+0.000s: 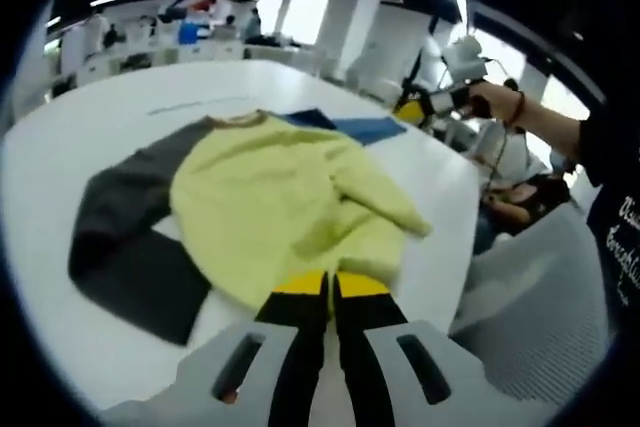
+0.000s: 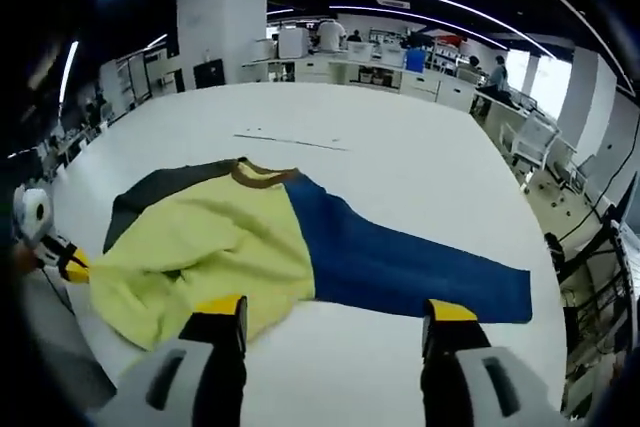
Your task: Fold the garment on the visible template until the final outline fits inside the template.
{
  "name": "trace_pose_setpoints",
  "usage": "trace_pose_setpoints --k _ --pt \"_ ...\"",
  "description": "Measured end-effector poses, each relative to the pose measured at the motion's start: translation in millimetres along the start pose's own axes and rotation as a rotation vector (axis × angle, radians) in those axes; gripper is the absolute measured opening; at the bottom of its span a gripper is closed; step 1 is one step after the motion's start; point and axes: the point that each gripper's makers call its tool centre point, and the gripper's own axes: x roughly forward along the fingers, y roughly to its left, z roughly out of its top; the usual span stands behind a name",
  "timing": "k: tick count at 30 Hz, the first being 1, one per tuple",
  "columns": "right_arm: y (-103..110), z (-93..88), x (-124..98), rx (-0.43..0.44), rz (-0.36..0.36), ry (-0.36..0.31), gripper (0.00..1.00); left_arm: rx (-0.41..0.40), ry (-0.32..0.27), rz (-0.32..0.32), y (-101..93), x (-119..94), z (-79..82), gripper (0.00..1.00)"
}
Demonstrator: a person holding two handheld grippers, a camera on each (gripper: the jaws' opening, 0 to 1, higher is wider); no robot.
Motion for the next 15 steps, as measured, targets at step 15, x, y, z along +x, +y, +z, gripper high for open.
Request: trace_pose_setpoints --k 15 --pt "103.4 -41.9 -10.4 -0.170 0.185 0.030 0.68 -0.016 -0.002 0.014 -0.3 0.2 -0.1 0.00"
